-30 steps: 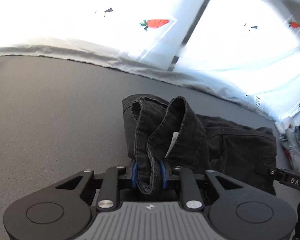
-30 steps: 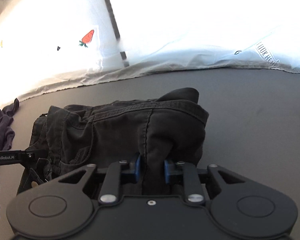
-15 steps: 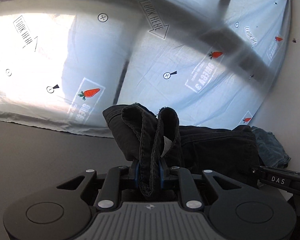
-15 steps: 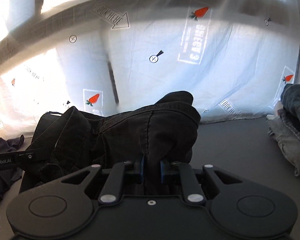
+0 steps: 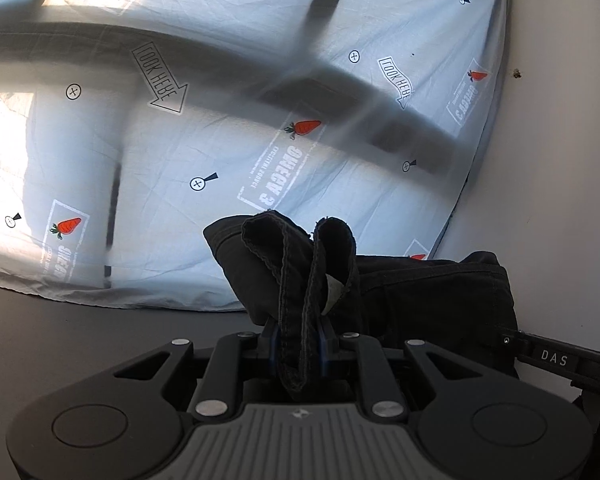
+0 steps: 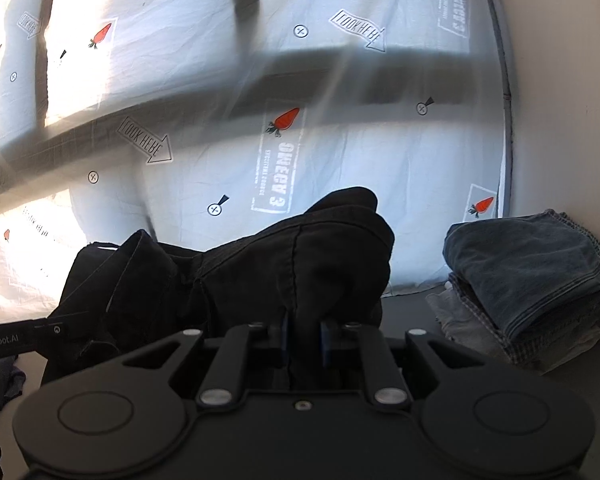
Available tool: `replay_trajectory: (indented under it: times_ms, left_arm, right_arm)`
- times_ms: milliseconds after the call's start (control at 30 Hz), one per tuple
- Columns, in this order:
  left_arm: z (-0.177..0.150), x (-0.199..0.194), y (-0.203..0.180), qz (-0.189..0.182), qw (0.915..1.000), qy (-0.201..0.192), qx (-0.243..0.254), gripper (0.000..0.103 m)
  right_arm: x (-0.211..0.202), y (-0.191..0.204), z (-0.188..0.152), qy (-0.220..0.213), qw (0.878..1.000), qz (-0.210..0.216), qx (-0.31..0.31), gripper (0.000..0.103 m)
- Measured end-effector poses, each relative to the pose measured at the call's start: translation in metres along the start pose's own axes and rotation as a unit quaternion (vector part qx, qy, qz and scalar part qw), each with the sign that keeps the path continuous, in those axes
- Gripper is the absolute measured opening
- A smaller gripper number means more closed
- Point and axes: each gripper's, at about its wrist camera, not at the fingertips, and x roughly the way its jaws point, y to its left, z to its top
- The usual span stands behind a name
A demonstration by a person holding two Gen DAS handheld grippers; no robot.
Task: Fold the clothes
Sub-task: 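Grasp the folded trousers with both grippers and lift them toward the clothes stack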
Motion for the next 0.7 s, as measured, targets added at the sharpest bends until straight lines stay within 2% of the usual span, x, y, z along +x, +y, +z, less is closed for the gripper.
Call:
replay_trajectory:
  times_ms: [100, 233, 367, 433, 533, 700]
  left_arm:
    - [-0.005, 0.019, -0.055, -0.001, 0.9999, -0.011, 0.0, 0.019]
    - [-0.008, 0.05, -0.119, -0.013, 0.9995, -0.012, -0.027, 0.019]
    - [-0.006, 0.083, -0.181, -0.035, 0.9992, -0.009, -0.016, 0.019]
    - [-0.004, 0.102, -0.203, -0.052, 0.9985, -0.006, -0.016, 0.019]
    - [0.003, 0.132, -0.235, -0.069, 0.9976, -0.01, -0.004, 0.019]
    - [0.016, 0.178, -0.273, -0.086, 0.996, -0.022, 0.004, 0.019]
  right_arm:
    - [-0.006, -0.056, 0.013, -0.003, 1.0, 0.007, -0.013, 0.015]
    - [-0.01, -0.132, 0.031, -0.013, 1.0, 0.004, -0.025, 0.015]
    - [-0.015, -0.196, 0.052, -0.019, 0.999, -0.018, -0.039, 0.015]
    - [-0.014, -0.222, 0.061, -0.025, 0.998, -0.032, -0.054, 0.015]
    - [-0.009, -0.265, 0.075, -0.039, 0.998, -0.044, -0.039, 0.015]
    - [0.009, -0.314, 0.096, -0.059, 0.996, -0.061, -0.037, 0.015]
